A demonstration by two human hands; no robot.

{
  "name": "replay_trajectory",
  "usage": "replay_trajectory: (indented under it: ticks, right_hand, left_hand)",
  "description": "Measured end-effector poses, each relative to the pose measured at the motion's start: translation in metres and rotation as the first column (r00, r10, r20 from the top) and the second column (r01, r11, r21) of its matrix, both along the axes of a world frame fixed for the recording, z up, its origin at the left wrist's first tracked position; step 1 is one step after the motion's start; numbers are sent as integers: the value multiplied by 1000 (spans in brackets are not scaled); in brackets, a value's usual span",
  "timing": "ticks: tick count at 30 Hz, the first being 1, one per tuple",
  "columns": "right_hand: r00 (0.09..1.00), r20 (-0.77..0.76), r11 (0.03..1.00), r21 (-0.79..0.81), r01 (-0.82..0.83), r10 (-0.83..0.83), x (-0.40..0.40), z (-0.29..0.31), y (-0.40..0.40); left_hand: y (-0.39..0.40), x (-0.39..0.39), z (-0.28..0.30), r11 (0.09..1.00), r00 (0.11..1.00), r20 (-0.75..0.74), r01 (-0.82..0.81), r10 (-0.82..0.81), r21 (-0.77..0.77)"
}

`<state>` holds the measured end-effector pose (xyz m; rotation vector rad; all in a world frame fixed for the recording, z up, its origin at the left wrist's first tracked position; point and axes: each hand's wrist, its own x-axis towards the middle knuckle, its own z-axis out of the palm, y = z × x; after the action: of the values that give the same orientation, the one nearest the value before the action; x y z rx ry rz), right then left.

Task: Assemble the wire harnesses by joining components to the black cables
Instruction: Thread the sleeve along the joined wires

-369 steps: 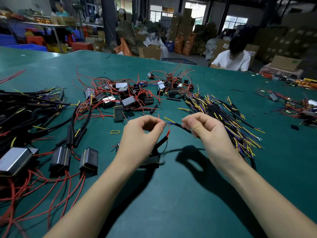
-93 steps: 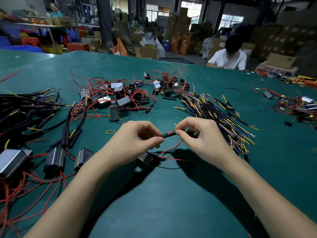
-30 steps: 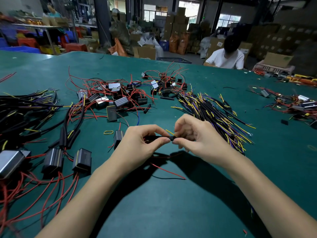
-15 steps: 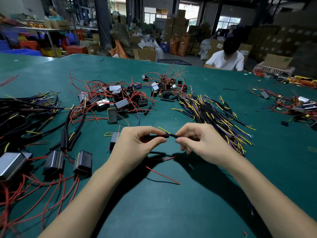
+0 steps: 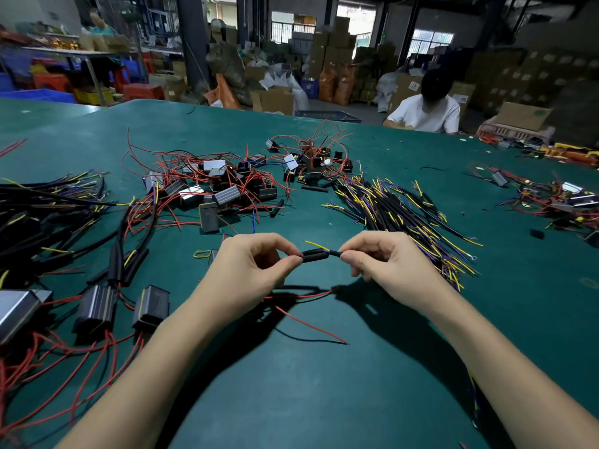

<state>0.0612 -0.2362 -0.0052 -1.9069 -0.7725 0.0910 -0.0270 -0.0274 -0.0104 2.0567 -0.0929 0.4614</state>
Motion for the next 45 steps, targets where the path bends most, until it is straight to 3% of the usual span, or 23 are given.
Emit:
replay_trajectory:
  ticks: [4, 8, 14, 19, 22, 24, 29, 33, 37, 40, 42, 45]
  right_hand:
    - [997, 69, 999, -28, 39, -37, -1, 0, 3]
    - [947, 302, 989, -61, 133, -109, -5, 7, 3]
    - [819, 558, 970, -99, 221, -129, -10, 18, 2]
    - [674, 727, 954, -93, 286, -132, -16, 30, 12]
    - [592, 796, 939, -94, 331, -129, -16, 42, 19]
    - [526, 843, 927, -101, 362, -114, -13, 52, 22]
    - [429, 903, 863, -209, 459, -9, 5, 76, 25]
    - [448, 892, 792, -313, 525, 56, 18, 79, 37]
    - [435, 900, 914, -184, 362, 9, 10, 83, 68]
    - [390, 920, 949, -139, 283, 18, 0, 91, 99]
    - [389, 916, 958, -192, 213, 97, -5, 93, 121]
    - [434, 839, 905, -411, 112, 328, -11, 88, 160]
  left_hand:
    - [0, 0, 2, 1000, 1000, 3, -19, 18, 22]
    - [2, -4, 10, 995, 996, 49, -73, 70, 71]
    - [3, -10, 15, 927, 977, -204, 20, 61, 373]
    - [12, -7, 14, 849, 978, -123, -79, 166, 523]
    - [18, -6, 11, 772, 958, -166, -79, 233, 631]
    - [18, -6, 13, 784, 961, -156, -88, 230, 615]
    - [10, -13, 34, 821, 970, 51, -231, 240, 522]
    - [12, -26, 73, 682, 939, 232, -345, 256, 645]
    - [32, -52, 109, 432, 906, 378, -423, 191, 796]
    - [55, -76, 120, 223, 916, 330, -379, 227, 898]
    - [67, -90, 120, 111, 909, 268, -316, 320, 942]
    - [75, -105, 108, 57, 867, 153, -203, 474, 977]
